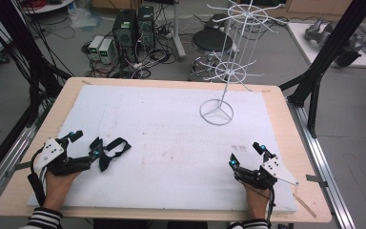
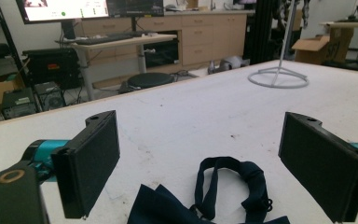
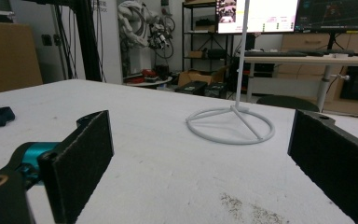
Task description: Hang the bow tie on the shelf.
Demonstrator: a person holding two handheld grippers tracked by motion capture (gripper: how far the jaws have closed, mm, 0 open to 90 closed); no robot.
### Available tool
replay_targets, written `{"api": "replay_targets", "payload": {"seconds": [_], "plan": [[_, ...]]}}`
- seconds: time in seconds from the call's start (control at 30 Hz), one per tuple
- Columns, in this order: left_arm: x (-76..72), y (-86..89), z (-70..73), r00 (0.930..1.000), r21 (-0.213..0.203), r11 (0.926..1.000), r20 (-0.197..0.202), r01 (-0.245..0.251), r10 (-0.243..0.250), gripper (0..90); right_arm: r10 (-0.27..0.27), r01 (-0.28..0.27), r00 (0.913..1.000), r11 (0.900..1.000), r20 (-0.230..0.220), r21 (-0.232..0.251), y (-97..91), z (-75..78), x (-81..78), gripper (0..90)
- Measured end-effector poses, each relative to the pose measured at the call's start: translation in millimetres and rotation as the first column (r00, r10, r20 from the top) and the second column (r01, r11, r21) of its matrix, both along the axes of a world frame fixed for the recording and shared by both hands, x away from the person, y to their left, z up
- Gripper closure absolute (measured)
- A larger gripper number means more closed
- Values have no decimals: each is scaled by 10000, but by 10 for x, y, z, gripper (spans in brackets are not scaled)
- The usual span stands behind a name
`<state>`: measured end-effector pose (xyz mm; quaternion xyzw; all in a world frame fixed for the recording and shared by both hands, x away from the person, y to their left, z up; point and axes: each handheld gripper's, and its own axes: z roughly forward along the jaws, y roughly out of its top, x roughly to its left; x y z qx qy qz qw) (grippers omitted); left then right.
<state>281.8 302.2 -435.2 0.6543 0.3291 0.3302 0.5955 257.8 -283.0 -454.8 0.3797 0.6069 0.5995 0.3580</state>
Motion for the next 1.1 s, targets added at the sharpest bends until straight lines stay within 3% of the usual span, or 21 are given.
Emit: {"api": "replay_targets", "payload": {"seconds": [0.27,0.47,0.5,0.57,0.67,0.77,0.8,0.83,0.93,1.0,1.03,1.1], "plan": [[114,-33,202,9977,905,9956,-664,226,-166,128,5,-5,10000,10000,-18,18,0,0,0,57],[219,-59,295,9884,1602,9848,-1459,665,-430,128,-2,2,10000,10000,-11,27,0,-1,0,57],[254,-76,334,9843,1956,9766,-1676,889,-560,130,-3,3,10000,10000,-7,11,-1,0,0,57],[290,-92,371,9810,2269,9677,-1813,1097,-687,131,2,-2,10000,10000,-8,22,-1,-1,0,57],[330,-107,397,9773,2392,9630,-1975,1243,-771,131,1,-1,10000,10000,-1,9,-2,-1,0,57],[383,-124,423,9683,2695,9508,-2330,1530,-898,134,5,-5,10000,10000,14,38,-1,-1,-1,57],[397,-131,430,9636,2807,9458,-2508,1635,-921,135,10,-10,10000,10000,8,38,-1,-1,-2,57],[430,-138,446,9547,3164,9306,-2829,1841,-926,137,5,-5,10000,10000,16,37,-2,-1,-1,57],[481,-156,470,9416,3495,9126,-3232,2120,-950,158,3,-3,10000,10000,12,34,-2,-1,-1,57],[518,-173,488,9324,3666,9022,-3495,2271,-927,164,11,-11,10000,10000,18,29,-2,-1,-1,57],[518,-173,488,9324,3666,9022,-3495,2271,-927,166,11,-11,10000,10000,11,35,-1,-1,-2,57],[555,-189,504,9189,3713,8955,-3834,2453,-928,173,8,-9,10000,10000,16,42,-2,-1,-1,57]]}}
